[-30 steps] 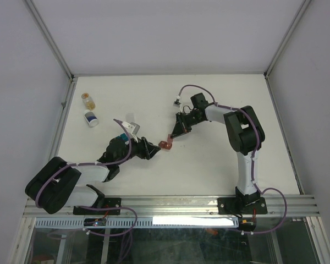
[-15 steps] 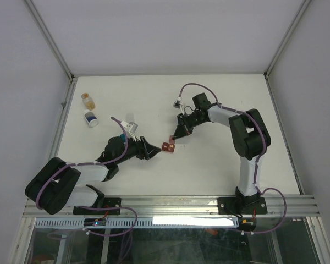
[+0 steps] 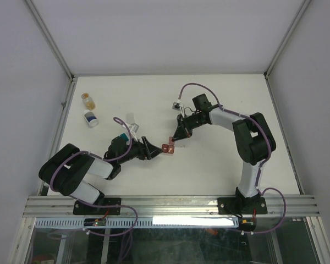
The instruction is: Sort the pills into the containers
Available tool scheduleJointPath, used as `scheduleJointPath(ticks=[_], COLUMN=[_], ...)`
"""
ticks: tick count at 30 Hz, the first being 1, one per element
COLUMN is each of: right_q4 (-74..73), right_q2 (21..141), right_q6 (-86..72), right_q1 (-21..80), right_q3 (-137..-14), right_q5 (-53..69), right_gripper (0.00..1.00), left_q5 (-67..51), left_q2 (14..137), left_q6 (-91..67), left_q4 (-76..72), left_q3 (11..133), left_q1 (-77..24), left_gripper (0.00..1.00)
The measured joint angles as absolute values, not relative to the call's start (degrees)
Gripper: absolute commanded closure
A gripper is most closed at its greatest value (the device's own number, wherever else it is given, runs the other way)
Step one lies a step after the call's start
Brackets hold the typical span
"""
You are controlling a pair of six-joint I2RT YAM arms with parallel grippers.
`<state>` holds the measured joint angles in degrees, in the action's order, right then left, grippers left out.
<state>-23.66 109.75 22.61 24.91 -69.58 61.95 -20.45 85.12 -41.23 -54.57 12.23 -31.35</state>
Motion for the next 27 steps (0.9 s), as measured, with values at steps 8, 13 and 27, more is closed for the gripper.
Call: scheduleJointPath(ticks=[8, 13, 27], right_q4=[-24.4, -24.4, -27.4], right_q2=[107.0, 104.2, 103.1], right_q6=[24.6, 25.3, 27.8], right_q1=[24.9, 24.9, 25.7], right_q3=[-68.5, -68.5, -68.1], right_q5=[65.3, 67.8, 70.1], right_gripper=[0.99, 1.00, 0.99], left_q5=[-24.8, -27.9, -33.8], left_q2=[91.7, 93.8, 97.2], left_q6=[-43.1, -44.4, -48.0], left_q4=[-62.8, -68.2, -76.7], left_q3=[12.2, 12.2, 12.1], left_q1=[-30.2, -29.9, -29.9], left_gripper=[0.33, 0.34, 0.46])
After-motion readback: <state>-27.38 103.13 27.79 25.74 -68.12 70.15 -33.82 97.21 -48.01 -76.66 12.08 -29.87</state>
